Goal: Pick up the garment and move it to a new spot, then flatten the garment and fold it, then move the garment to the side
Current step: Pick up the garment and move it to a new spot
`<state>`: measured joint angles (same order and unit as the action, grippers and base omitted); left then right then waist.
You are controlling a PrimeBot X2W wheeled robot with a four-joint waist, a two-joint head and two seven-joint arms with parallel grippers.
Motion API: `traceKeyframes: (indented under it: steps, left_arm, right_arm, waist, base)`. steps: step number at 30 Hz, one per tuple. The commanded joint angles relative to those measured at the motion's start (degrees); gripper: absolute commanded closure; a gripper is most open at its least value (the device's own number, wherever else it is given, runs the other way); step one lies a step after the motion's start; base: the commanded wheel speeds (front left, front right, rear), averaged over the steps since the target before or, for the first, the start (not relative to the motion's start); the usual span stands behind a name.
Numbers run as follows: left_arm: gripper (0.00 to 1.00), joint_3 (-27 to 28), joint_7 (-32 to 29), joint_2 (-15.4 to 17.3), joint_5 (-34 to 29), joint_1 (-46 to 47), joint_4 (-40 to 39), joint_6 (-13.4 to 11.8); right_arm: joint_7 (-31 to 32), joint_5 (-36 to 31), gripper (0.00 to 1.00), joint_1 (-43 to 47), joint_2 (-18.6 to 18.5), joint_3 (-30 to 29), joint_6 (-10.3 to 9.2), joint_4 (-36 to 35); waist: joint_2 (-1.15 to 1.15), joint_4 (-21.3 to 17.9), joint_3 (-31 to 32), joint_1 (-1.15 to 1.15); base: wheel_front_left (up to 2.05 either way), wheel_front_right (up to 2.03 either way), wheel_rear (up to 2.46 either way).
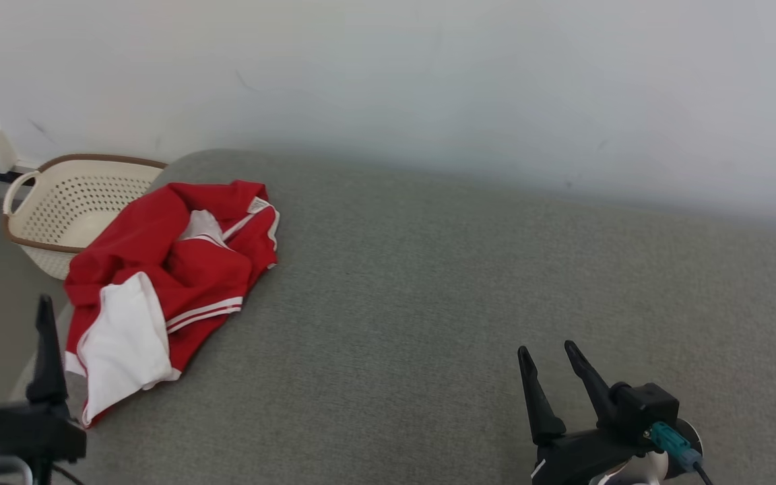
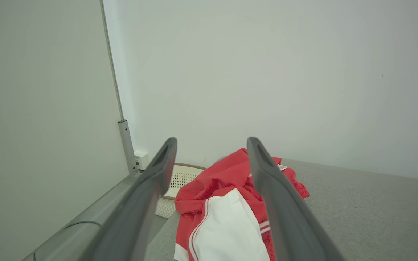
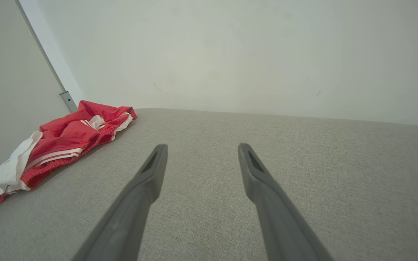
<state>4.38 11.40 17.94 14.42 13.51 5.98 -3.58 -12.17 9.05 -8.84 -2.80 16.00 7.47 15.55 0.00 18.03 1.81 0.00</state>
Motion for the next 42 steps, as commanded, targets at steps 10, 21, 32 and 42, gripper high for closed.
traceKeyframes:
  steps: [10,21,32,42]
  left_arm:
    - [0.00,1.19,-1.11,4.24,3.40,11.27,8.11,3.79]
    - [0.00,2.49,-3.52,9.72,5.32,21.05,19.12,6.00]
    - [0.00,-0.17,-7.87,15.44,6.30,30.61,34.07,9.59]
    - [0.00,-6.02,-11.82,16.57,7.47,35.69,44.96,10.91]
  right_arm:
    - [-0.50,-1.02,0.00,-3.12,-0.17,0.08,0.04,-0.60]
    - [-0.75,-1.08,0.00,-4.76,-0.14,-0.70,0.04,-1.60]
    - [-0.43,-1.90,0.00,-6.88,-0.14,-1.07,0.04,-3.12]
    - [-0.16,-1.71,0.00,-7.84,-0.14,-0.91,0.04,-3.46]
  waist:
    - [0.00,-7.35,-5.41,0.00]
    - [0.00,-12.81,-9.04,0.00]
    - [0.00,-16.11,-13.51,0.00]
    - [0.00,-17.47,-15.55,0.00]
  base:
    - [0.00,0.00,0.00]
    - [0.00,0.00,0.00]
    - [0.00,0.00,0.00]
    - [0.00,0.00,0.00]
